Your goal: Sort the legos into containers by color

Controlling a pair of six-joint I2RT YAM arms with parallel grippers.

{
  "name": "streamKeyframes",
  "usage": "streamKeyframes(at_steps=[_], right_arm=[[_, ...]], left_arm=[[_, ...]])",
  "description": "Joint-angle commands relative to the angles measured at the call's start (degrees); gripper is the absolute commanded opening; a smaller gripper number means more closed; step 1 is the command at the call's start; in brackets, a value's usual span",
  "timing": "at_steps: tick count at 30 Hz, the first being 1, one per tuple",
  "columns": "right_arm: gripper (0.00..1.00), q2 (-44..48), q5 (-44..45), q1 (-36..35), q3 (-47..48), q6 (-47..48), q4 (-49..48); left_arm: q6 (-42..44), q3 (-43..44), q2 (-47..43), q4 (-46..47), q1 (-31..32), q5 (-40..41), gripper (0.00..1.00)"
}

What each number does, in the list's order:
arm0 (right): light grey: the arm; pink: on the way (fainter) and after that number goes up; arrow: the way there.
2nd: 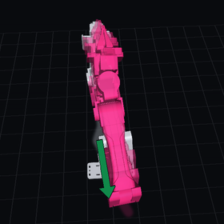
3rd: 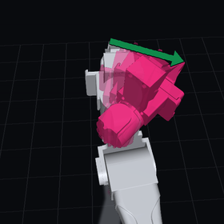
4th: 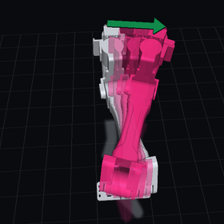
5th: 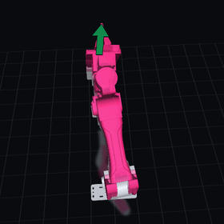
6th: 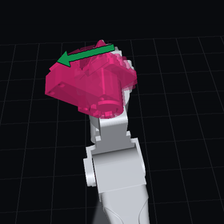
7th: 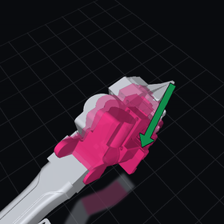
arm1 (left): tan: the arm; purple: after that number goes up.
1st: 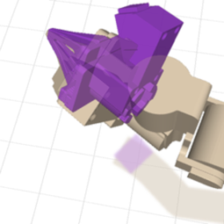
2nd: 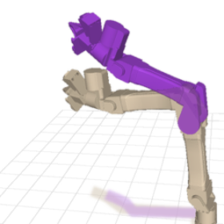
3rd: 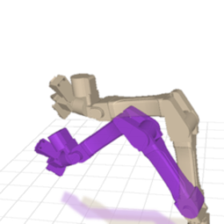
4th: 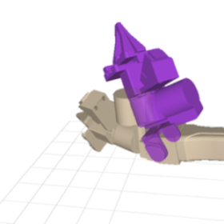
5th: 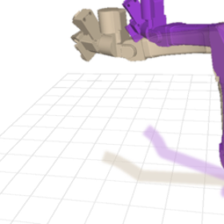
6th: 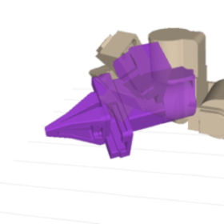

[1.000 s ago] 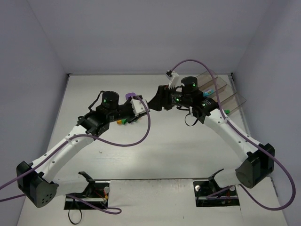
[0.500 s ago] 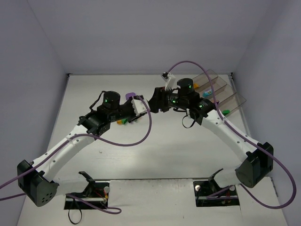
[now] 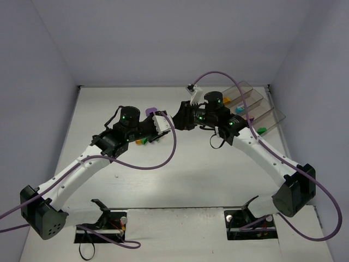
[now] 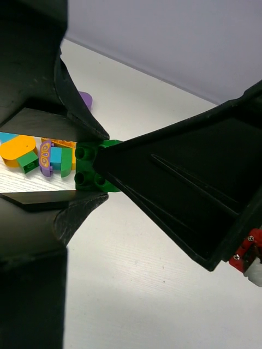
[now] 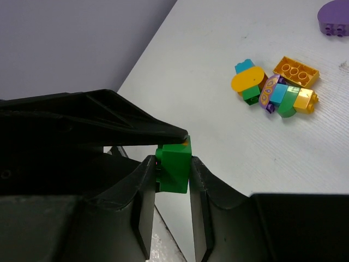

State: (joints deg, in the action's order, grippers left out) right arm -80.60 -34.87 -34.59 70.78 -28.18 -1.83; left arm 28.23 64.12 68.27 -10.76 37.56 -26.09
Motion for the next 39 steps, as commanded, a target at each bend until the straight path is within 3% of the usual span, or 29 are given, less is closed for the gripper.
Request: streamKeyframes(at_steps=[1,3,5,10,15,19,24,33,39], right_arm=[[0.00,-0.35,-0.55,-0.39,-0.21,0.85,-3.18],[0.00,0.09,1.38,-0.30,-0.82,1.73,-3.10],[0.00,0.70,3.05,1.00,-1.43,2.43,-3.10],[0.00,2.72,9.63,7.50,-4.15,3.92,-2.22],[0.00,5.36,19.21,22.26,-5.75,6.73,1.47],[0.00,5.28,32.11,32.11,-6.01,9.37,4.81],[0.01,0.11,37.68,43.70,-5.92,10.17,4.81],[0.11,-12.99,35.49,48.47,-2.67,8.94,2.53],[0.19,-15.99,36.80,49.00,-2.32,8.23,2.35]], left_arm=[[-0.63,1.80,-0.95,5.75,0.41,-0.55,0.23],[-1.42,1.19,-0.95,6.45,0.41,0.33,0.47],[-2.56,0.05,-1.12,7.07,0.41,2.08,0.80],[-6.59,-3.29,-2.78,9.27,0.32,8.23,0.83],[-14.68,-8.82,-5.16,12.96,0.14,17.45,0.86],[-21.87,-10.85,-6.65,11.21,-0.12,21.76,0.86],[-27.61,-12.17,-8.06,8.13,-1.26,27.31,0.89],[-32.36,-12.97,-8.07,5.76,-3.63,29.07,0.89],[-34.55,-11.91,-6.05,4.79,-6.09,27.59,0.89]])
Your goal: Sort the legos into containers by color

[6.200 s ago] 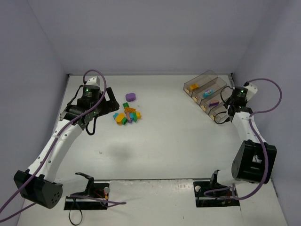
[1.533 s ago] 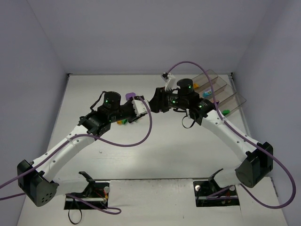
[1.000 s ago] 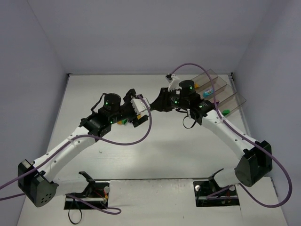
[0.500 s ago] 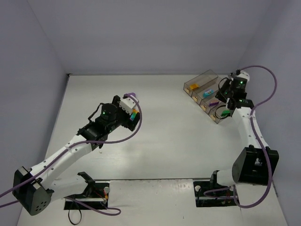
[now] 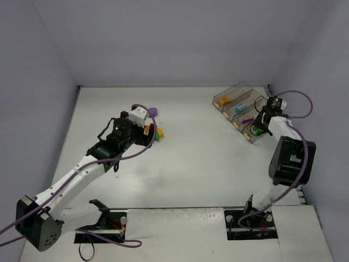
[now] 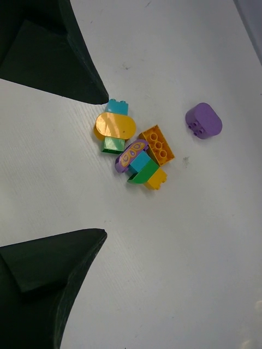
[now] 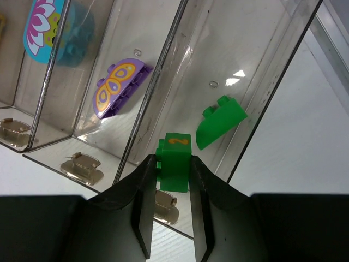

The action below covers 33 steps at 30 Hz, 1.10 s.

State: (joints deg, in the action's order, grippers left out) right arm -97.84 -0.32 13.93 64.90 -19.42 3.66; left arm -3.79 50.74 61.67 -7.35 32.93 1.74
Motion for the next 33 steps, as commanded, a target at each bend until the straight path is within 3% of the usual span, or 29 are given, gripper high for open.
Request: streamKeyframes(at_steps=[1,4,8,11,16,23,33], right_arm=[[0.20,1.25,2.51,0.57,3.56,-0.36,-3.13],[0.32,0.72,2.34,1.09,3.47,-0.09,-3.13],[0.60,1.51,0.85,1.18,3.04,-0.09,-3.05],[0.68,4.40,-1.86,1.18,3.03,-0.44,-2.96],[0.70,10.82,-6.10,-1.44,1.63,-1.15,-2.87],[0.71,22.86,-11.10,-9.09,-4.16,-1.41,-3.13],[0.72,34.73,-17.95,-10.51,-12.69,-2.03,-2.61]], left_arm=[[-3.32,1.55,0.73,1.38,-1.90,-0.59,0.89],[-4.55,2.25,2.05,1.38,-3.39,-1.74,0.89],[-5.00,4.10,4.68,0.33,-4.19,-1.74,0.89],[-5.17,6.29,7.40,-0.38,-4.28,-3.05,0.89],[-7.98,11.30,14.87,-3.18,-5.06,-2.26,0.89],[-19.56,27.62,31.90,-12.05,-5.95,4.57,0.89],[-25.12,44.16,50.29,-24.63,-6.03,12.23,0.90]])
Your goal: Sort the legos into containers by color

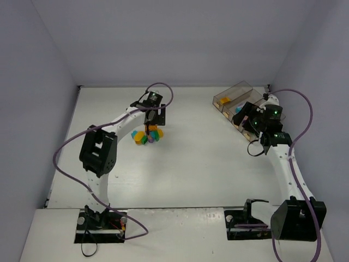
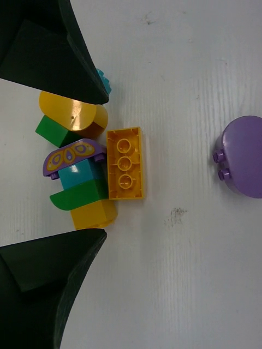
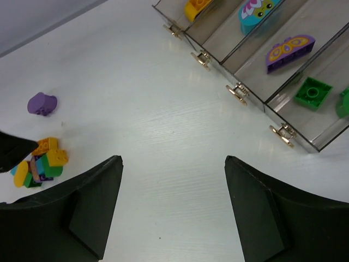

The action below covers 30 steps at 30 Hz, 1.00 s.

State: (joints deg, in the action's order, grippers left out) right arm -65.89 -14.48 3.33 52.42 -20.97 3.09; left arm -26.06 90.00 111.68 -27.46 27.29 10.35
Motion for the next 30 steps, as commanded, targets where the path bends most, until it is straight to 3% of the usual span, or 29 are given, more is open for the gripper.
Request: streamKeyframes(at_steps=[1,8,11,20,22,26,30], right_arm=[[0.72,3.48,-4.24,0.09,-0.83,-0.56,-2.04],[0.73,4.72,-6.44,0.09,-2.32,0.05,-2.04],[0.73,4.72,-6.61,0.09,-2.59,0.14,-2.04],[0.73,4.63,-8.72,-0.43,-2.07,0.76,-1.95],[0.73,4.19,-10.74,-0.78,-1.10,1.02,-2.04],[0.73,2.61,-15.92,-2.27,1.62,1.02,-2.04],[0.73,0.15,-20.49,-5.79,6.01,-0.03,-1.95]], left_arm=[[-3.03,5.71,2.38,-5.14,-0.57,3.45,0.90],[-4.26,8.53,8.02,-5.76,-2.41,0.81,0.89],[-4.43,9.32,9.61,-5.58,-2.42,0.38,0.83],[-4.79,8.71,7.69,-5.15,-2.33,-0.42,0.12],[-3.21,7.74,3.65,-2.70,-2.24,-0.85,0.08],[7.15,1.52,-5.84,7.31,-1.80,-6.91,0.07],[17.96,-11.38,-18.91,21.54,-1.10,-16.65,0.07]])
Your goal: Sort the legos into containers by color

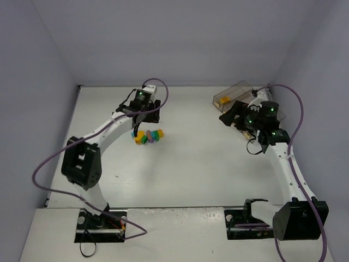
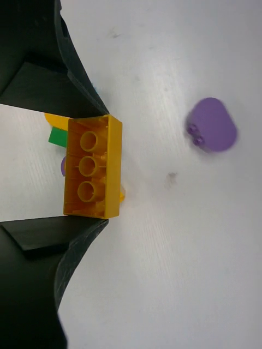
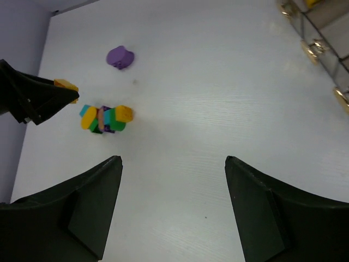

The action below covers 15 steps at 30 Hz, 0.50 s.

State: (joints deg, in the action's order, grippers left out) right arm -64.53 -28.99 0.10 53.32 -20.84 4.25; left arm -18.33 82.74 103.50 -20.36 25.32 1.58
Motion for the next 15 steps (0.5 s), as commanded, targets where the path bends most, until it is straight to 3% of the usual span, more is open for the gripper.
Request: streamKeyframes(at_steps=[1,6,15], right_arm=[[0.72,-1.64,-6.16,-3.60,5.82,-0.43,-3.11],[0.72,-5.51,-5.90,-12.65,11.26,-2.44,-3.20],[0.72,-12.72,-4.41,-26.63,18.31,-6.58,-6.97]], left_arm=[[14.33,-5.99,-12.78,16.04,1.57,-9.04,0.07],[26.58,-17.60,-24.56,26.06,3.24,-18.97,0.07],[35.28,-22.71,-34.07,23.88,4.56,-32.16,0.08]])
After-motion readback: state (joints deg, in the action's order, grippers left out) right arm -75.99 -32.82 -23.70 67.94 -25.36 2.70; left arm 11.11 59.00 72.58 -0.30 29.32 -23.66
